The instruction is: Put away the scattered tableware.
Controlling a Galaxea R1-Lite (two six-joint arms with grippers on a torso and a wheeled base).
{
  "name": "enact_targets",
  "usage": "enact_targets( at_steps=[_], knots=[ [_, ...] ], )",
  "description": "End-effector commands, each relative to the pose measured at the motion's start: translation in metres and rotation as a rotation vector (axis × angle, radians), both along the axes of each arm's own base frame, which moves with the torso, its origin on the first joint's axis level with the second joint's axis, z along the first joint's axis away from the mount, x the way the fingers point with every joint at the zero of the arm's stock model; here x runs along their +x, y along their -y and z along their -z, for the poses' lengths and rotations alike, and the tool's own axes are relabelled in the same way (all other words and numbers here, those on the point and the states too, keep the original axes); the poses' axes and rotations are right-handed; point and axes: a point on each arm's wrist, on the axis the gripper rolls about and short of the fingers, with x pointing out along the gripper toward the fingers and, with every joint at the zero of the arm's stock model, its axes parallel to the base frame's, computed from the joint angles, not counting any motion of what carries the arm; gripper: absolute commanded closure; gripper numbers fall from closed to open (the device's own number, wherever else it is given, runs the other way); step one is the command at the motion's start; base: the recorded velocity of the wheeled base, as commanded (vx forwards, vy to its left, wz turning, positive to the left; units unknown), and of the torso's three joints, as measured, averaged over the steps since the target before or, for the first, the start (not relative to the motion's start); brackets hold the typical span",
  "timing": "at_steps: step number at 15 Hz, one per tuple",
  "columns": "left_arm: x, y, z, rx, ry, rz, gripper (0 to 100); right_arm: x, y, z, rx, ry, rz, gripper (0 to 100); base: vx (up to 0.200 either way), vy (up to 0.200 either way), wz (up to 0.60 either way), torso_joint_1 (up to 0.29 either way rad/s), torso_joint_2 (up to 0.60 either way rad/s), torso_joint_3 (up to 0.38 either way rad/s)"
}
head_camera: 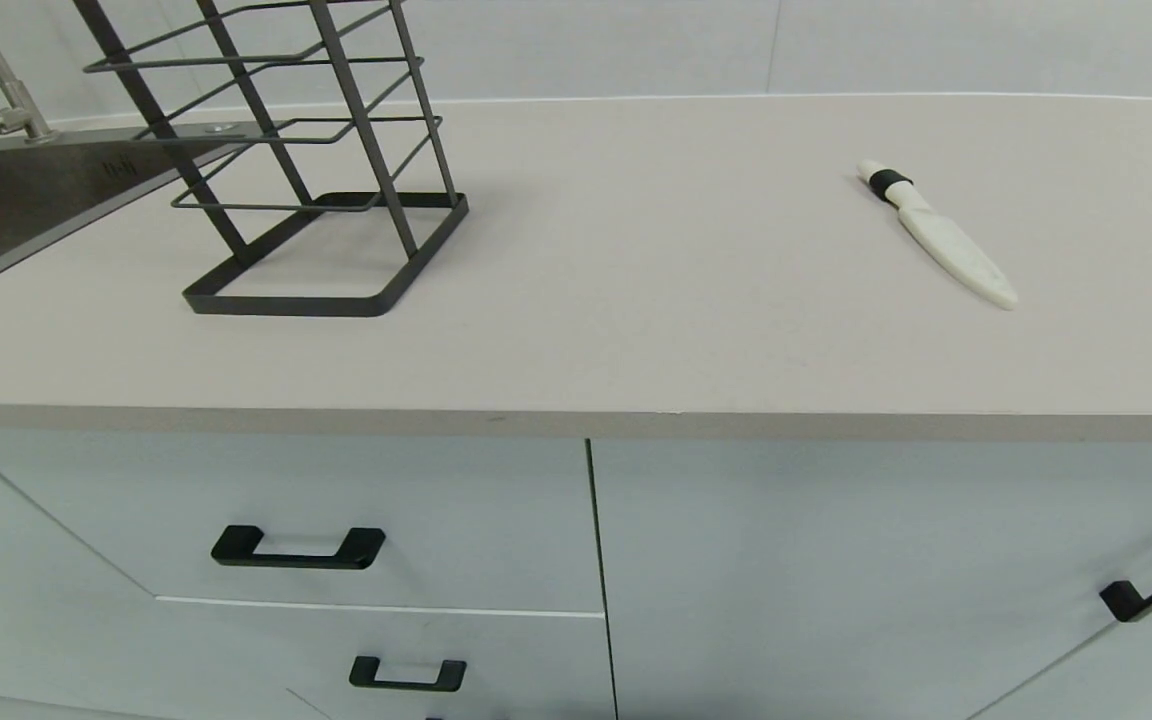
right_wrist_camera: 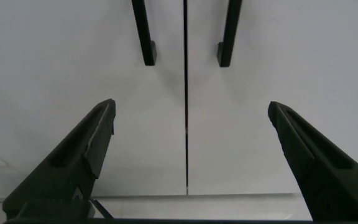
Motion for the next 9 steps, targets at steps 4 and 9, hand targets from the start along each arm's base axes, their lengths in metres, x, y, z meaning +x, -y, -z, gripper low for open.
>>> enact_targets(
  at_steps=[4, 9],
  knots=[
    [0.0001, 0.0000, -0.0001, -0.010, 0.000, -0.003, 0, 0.0001, 0.0000, -0.0001, 0.000, -0.001, 0.000, 0, 0.000, 0.000, 0.00, 0.000, 0.00, 0.000],
    [0.0001, 0.0000, -0.0001, -0.010, 0.000, -0.003, 0, 0.0001, 0.0000, -0.0001, 0.000, -0.001, 0.000, 0, 0.000, 0.000, 0.00, 0.201, -0.10, -0.094]
  ],
)
